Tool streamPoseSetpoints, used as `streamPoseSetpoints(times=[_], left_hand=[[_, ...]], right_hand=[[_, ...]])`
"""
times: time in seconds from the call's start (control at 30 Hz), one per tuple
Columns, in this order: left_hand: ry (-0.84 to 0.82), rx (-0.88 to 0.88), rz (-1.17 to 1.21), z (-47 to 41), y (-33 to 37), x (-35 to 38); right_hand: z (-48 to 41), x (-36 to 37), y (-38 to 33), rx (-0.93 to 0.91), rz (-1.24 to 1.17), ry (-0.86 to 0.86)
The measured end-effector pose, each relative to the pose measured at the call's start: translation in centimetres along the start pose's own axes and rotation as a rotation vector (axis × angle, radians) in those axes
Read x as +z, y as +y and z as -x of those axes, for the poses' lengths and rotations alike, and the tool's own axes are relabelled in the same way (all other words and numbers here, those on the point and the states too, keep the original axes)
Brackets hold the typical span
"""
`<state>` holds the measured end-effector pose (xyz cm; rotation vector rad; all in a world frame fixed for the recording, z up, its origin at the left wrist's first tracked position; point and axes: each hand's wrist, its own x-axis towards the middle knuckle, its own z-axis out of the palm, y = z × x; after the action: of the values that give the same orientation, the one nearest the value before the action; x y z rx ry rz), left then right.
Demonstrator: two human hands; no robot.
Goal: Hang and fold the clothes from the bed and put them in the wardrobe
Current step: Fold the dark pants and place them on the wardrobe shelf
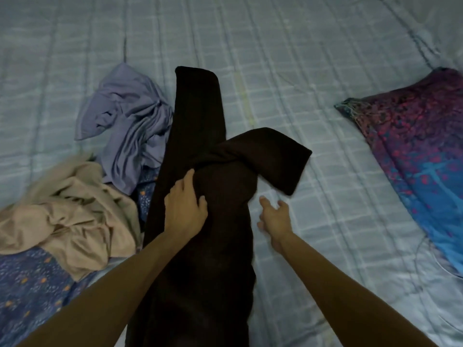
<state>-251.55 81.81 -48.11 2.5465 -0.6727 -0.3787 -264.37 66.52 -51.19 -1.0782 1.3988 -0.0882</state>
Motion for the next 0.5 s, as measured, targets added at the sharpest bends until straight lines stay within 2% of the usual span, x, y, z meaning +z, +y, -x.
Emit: streamPoseSetpoints(times=[0.1,0.27,0.4,0.47,0.5], left_hand=[[0.001,-0.114,0.101,-3.0,-1.0,1.3],[-0.077,-0.26,0.299,-6.5,-2.4,3.6],[-0.015,-0.166,0.325,-7.6,-3.2,2.7],[0.051,-0.137,0.38,-7.8,-3.7,1.3],[0.087,-0.139,0.404,-7.9,-4.0,0.6]], right_hand=[[-3.6,1.1,-1.9,0.087,-0.27,0.049],[-7.4,2.6,-5.6,0.119,-0.524,0.234],[-6.7,5.6,-10.9,-0.081,-0.513,0.355],[-5.2,8.3,-15.6,-0.235,-0.55,0.283],[-4.6,9.8,-18.4,-0.318,-0.531,0.193]])
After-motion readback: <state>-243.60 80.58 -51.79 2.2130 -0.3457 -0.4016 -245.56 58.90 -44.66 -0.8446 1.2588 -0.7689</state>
